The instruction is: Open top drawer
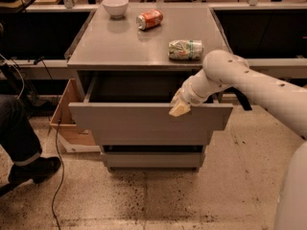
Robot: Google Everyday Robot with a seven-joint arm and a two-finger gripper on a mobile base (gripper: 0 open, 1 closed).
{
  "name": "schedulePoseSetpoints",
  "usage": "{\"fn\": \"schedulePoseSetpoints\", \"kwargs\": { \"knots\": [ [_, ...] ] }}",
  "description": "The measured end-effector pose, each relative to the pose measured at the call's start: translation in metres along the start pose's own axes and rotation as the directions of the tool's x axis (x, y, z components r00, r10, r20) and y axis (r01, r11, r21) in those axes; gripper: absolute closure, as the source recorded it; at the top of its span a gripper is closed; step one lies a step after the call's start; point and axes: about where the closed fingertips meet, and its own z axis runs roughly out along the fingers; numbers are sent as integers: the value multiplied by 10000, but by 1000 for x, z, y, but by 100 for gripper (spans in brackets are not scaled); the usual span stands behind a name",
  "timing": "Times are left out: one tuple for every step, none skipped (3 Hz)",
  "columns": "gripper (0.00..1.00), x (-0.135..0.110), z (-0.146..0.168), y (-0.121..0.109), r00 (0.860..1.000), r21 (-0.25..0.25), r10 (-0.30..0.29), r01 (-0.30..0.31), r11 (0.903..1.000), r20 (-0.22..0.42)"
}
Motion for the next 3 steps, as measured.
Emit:
{"fn": "schedulePoseSetpoints", "kwargs": {
  "knots": [
    [55, 3, -13, 28, 9995, -709, 131, -150, 9974, -270],
    [31, 3, -13, 28, 9995, -710, 132, -151, 9974, -270],
    [8, 8, -31, 65, 9970, -1637, 302, -415, 9856, -714]
  ]
}}
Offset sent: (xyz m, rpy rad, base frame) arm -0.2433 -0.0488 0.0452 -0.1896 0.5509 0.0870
